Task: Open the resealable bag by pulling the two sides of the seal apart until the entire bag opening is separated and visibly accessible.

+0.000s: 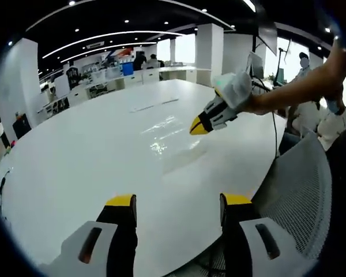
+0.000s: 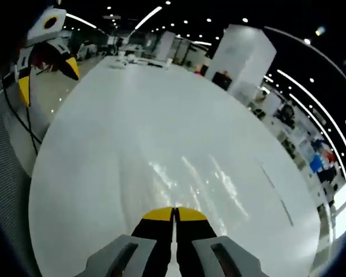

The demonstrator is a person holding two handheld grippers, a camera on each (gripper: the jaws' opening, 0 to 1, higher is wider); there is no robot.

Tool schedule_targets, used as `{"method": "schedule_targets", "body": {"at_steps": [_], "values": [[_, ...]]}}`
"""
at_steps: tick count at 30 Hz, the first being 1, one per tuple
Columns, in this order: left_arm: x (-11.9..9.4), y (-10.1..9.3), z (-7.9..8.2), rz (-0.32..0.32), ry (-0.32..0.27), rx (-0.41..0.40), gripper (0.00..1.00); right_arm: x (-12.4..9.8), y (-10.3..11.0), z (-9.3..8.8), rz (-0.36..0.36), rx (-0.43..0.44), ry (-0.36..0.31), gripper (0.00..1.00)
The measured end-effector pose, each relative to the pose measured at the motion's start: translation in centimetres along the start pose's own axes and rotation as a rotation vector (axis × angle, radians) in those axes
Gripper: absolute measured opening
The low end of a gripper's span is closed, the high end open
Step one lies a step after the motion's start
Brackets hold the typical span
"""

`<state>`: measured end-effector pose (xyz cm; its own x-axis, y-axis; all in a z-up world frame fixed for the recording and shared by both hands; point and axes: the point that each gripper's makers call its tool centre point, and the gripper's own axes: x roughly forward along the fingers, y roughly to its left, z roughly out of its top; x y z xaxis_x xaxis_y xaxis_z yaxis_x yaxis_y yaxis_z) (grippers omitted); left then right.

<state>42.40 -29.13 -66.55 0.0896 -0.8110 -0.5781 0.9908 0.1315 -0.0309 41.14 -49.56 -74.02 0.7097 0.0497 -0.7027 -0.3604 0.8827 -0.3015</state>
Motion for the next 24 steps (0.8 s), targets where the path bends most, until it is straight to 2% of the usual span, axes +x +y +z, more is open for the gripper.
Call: {"method": "schedule_targets", "body": {"at_steps": [6, 12, 22, 24], "values": [[0.0, -0.2, 0.0, -0.007, 0.002, 0.006, 0.57, 0.2, 0.9, -1.1, 0.016, 0.030, 0.031, 0.00], [-0.1, -0.4, 0.0, -0.011, 0.006, 0.012, 0.57, -0.1, 2.0, -1.5, 0.033, 0.065, 0.034, 0.06], [-0.2, -0.8, -0.1, -0.017, 0.003, 0.020, 0.59, -2.3, 4.1, -2.2, 0.026, 0.147, 0.014, 0.15], [-0.2, -0.8, 0.0, -0.016, 0.001, 0.021, 0.59, -3.1, 4.3, -2.1, 0.019, 0.208, -0.009, 0.17]]}}
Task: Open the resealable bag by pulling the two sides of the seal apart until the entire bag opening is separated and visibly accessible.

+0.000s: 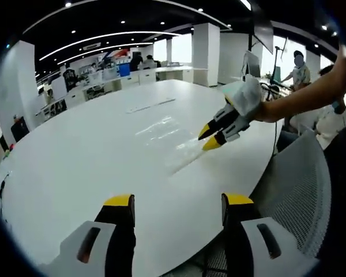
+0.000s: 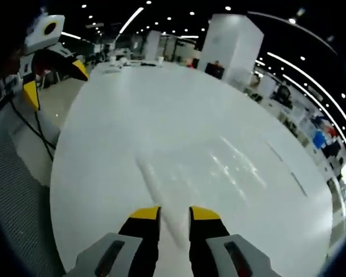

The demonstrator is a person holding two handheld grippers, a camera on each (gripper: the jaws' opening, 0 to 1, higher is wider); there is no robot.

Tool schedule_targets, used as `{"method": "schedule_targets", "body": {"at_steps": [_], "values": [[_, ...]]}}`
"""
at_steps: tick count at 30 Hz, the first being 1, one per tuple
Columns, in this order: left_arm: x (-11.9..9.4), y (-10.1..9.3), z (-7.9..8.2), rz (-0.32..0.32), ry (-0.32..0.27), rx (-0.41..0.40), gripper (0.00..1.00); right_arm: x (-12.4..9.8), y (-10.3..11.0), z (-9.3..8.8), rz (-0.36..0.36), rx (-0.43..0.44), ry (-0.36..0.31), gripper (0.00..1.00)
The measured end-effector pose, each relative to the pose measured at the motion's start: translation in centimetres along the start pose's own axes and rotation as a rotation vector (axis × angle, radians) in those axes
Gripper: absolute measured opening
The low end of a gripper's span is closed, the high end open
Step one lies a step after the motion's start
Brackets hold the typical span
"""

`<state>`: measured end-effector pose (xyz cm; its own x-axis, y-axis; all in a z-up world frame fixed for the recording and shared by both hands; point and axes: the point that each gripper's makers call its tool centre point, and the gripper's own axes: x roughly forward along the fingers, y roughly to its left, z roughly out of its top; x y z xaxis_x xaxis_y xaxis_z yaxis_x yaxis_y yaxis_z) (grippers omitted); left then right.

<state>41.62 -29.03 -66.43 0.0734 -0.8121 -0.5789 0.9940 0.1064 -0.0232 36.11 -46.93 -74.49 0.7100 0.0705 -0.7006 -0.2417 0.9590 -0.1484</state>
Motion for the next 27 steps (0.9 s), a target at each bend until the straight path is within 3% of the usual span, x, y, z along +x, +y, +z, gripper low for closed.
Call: {"method": "schedule_targets", "body": {"at_steps": [8, 17, 27], "values": [[-0.2, -0.2, 0.1, -0.001, -0.016, -0.002, 0.60, -4.6, -0.4, -0.1, -0.080, 0.175, -0.109, 0.22], [-0.8, -0.2, 1.0, 0.016, -0.070, -0.022, 0.68, -9.5, 0.1, 0.4, -0.142, 0.296, -0.209, 0.40], [-1.7, -0.1, 1.3, 0.032, -0.131, -0.076, 0.81, -13.5, 1.0, 0.8, -0.216, 0.407, -0.307, 0.51]]}}
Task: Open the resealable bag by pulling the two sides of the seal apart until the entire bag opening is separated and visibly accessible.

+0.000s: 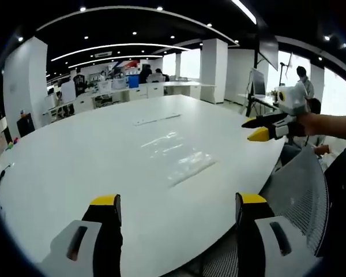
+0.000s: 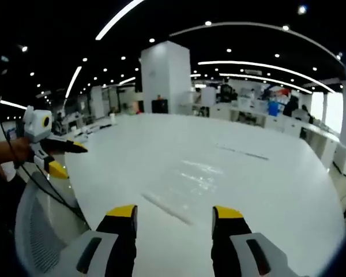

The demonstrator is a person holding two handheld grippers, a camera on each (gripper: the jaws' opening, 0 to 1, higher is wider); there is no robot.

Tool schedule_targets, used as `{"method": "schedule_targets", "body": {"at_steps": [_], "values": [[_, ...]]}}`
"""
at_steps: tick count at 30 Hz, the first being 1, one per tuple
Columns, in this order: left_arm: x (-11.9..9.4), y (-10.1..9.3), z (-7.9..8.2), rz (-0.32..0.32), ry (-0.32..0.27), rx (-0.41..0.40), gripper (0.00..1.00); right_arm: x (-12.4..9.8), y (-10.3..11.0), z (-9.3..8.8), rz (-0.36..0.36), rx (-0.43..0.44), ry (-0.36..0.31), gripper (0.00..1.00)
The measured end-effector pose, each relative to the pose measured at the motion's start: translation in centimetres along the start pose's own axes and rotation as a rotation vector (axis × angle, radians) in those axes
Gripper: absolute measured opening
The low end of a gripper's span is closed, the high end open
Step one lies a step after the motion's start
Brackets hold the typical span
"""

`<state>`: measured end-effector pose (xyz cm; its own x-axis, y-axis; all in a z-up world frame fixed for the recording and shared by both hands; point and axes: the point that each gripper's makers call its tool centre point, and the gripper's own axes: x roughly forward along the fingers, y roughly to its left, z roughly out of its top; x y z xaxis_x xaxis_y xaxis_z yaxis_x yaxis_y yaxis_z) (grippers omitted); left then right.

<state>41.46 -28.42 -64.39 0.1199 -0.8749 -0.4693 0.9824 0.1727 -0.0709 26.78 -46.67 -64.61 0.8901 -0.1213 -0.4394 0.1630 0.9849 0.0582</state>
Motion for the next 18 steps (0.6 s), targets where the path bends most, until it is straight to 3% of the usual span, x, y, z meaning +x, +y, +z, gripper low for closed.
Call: {"method": "schedule_targets", "body": {"at_steps": [10, 15, 18], "values": [[-0.2, -0.9, -1.3, -0.021, 0.027, -0.007, 0.83, -2.0, 0.3, -1.1, -0.041, 0.069, -0.020, 0.53], [-0.1, -1.1, -1.0, -0.023, 0.009, -0.011, 0.85, -2.4, 0.1, -1.2, -0.064, 0.079, -0.029, 0.57], [-0.1, -1.0, -0.5, -0.011, -0.010, -0.015, 0.88, -2.6, 0.1, -0.6, -0.073, 0.094, -0.069, 0.61]]}}
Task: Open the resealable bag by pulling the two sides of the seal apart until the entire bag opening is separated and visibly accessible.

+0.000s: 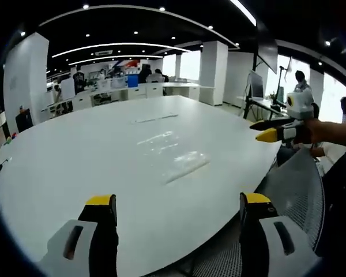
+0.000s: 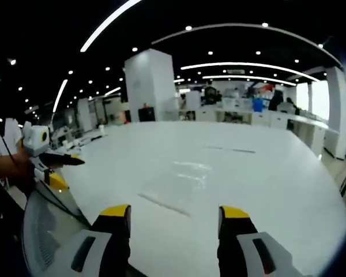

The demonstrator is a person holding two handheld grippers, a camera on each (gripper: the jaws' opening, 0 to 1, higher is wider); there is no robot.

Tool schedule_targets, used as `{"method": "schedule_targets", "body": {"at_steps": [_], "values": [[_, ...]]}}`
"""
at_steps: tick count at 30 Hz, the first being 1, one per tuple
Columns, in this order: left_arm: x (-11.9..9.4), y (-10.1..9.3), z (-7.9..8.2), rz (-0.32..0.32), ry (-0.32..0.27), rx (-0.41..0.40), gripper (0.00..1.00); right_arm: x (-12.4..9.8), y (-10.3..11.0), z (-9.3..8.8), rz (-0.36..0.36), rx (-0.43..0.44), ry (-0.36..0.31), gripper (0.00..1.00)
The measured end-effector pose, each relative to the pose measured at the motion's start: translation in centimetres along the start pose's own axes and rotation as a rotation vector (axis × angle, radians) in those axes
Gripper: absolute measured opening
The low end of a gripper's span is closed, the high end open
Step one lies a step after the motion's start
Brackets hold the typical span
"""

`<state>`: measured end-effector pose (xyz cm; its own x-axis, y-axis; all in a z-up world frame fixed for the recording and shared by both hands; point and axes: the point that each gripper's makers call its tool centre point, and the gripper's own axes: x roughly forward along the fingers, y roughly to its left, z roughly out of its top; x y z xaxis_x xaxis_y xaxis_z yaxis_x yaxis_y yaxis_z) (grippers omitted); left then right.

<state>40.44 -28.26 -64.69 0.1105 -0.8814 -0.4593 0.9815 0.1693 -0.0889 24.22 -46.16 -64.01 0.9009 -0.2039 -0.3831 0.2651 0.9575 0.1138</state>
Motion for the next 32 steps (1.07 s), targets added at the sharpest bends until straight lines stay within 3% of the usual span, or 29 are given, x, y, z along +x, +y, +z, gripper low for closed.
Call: {"method": "schedule_targets", "body": {"at_steps": [9, 20, 32], "values": [[-0.2, 0.4, 1.2, 0.015, -0.060, 0.007, 0.99, 0.5, 1.1, 0.2, 0.024, 0.022, -0.027, 0.70], [-0.5, 0.7, 1.2, 0.025, -0.080, -0.023, 0.99, 0.2, 1.2, 1.0, 0.020, 0.010, -0.078, 0.72], [-0.2, 0.3, 0.8, 0.020, -0.064, -0.036, 0.98, 0.0, 1.3, 0.5, 0.026, 0.031, -0.064, 0.72]]}}
